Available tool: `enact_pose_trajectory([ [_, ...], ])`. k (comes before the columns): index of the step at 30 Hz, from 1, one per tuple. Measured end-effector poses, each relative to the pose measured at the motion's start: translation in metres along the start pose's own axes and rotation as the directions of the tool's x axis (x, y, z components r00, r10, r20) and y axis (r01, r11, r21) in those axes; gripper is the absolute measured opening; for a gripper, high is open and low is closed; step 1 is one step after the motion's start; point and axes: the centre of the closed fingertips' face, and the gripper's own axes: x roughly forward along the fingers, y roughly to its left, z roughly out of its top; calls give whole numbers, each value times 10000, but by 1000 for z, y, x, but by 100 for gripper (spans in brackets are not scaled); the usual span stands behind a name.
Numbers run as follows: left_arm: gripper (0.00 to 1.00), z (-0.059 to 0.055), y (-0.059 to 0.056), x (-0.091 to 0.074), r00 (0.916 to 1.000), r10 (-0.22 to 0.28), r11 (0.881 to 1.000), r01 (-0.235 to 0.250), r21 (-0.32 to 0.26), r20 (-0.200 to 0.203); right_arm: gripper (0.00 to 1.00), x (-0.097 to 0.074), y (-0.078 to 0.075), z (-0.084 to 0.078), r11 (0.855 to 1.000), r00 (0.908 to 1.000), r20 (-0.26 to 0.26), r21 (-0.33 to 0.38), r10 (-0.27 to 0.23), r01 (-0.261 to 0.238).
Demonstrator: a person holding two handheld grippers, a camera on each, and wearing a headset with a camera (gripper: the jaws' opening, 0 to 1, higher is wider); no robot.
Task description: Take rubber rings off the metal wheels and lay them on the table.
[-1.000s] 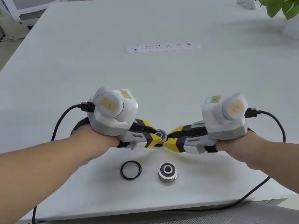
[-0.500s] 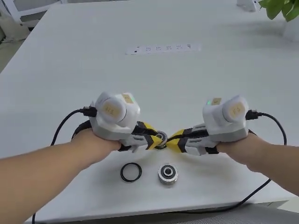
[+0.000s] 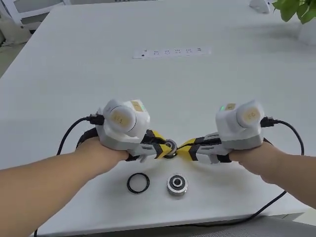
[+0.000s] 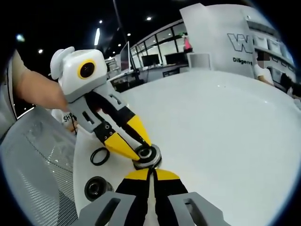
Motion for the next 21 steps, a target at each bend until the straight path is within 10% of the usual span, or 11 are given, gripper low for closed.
enact_pose_trajectory([
  [21,12,-1,0,-1,9999,167,9999,-167,-45,-31,0,-5,-2,4,9843,9987,502,1765,-100,10],
])
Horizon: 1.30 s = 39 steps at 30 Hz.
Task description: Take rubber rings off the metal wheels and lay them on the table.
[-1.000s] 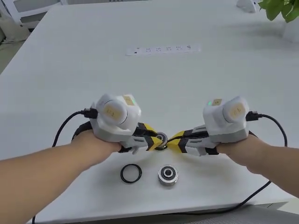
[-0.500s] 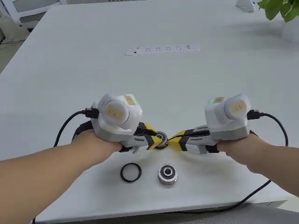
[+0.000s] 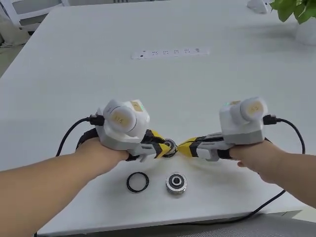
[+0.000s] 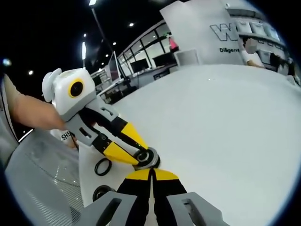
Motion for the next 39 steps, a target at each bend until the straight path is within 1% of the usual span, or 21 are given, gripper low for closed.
enact_pose_trajectory([
  [5,12,0,-1,0,10000,29,10000,-29,-45,-17,0,0,1,3,9993,9998,180,377,5,-12],
  [8,12,0,-1,0,10000,92,9999,-92,-105,-20,0,0,3,6,9990,9994,340,445,-2,-13],
  [12,12,0,-1,0,9998,163,9998,-164,-127,-74,0,0,3,7,9991,9993,385,432,1,-18],
  [14,12,0,-2,0,9998,174,9998,-175,-136,-73,0,0,3,8,9988,9991,434,479,-8,-13],
  [15,12,1,-2,1,9998,181,9997,-182,-136,-81,0,0,4,8,9980,9988,490,626,-14,-17],
  [19,12,1,-3,1,9997,241,9996,-243,-136,-87,0,-1,4,9,9978,9988,488,670,-14,-19],
  [29,11,1,-4,0,9994,278,9996,-279,-76,-182,0,-1,8,10,9975,9986,512,693,104,-140],
  [31,11,1,-3,0,9994,292,9995,-293,-64,-182,0,-1,9,10,9978,9987,498,644,124,-156],
  [32,11,1,-3,0,9994,292,9995,-293,-72,-179,0,0,10,10,9989,9989,460,436,126,-146],
  [39,11,1,-4,0,9993,285,9996,-284,23,-242,0,-1,13,9,9993,9990,408,302,199,-211],
])
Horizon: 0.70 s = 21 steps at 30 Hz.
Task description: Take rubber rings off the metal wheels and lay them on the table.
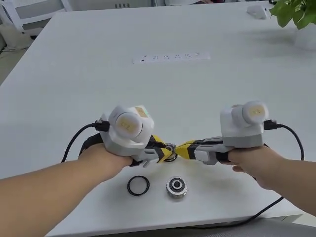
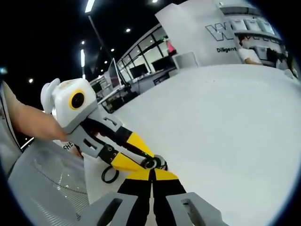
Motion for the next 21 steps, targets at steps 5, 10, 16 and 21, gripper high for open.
enact_pose_trajectory([
  [5,11,0,-1,0,10000,-20,10000,20,38,-34,0,1,4,0,9997,9999,-25,-186,124,-125],
  [10,11,0,0,0,10000,28,10000,-28,62,-43,0,3,12,6,9978,9994,28,-576,343,-341],
  [16,11,-1,0,0,10000,85,10000,-85,13,-46,0,1,17,5,9984,9991,110,-385,407,-403],
  [21,11,-1,-1,0,10000,63,10000,-63,7,-27,0,-1,22,6,9979,9979,221,-212,615,-611],
])
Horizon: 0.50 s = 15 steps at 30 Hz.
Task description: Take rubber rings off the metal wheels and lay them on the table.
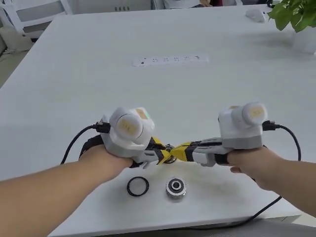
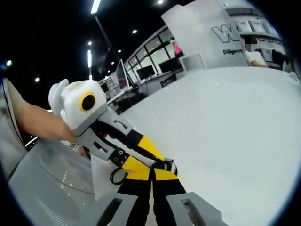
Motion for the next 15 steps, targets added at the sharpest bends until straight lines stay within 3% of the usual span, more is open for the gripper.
enact_pose_trajectory([
  [10,11,0,-1,0,10000,-9,10000,9,-6,4,0,-6,12,1,9985,9986,122,188,517,-519],
  [15,11,0,-1,0,10000,-9,10000,9,-71,6,0,-5,5,1,9998,9999,62,175,99,-100],
])
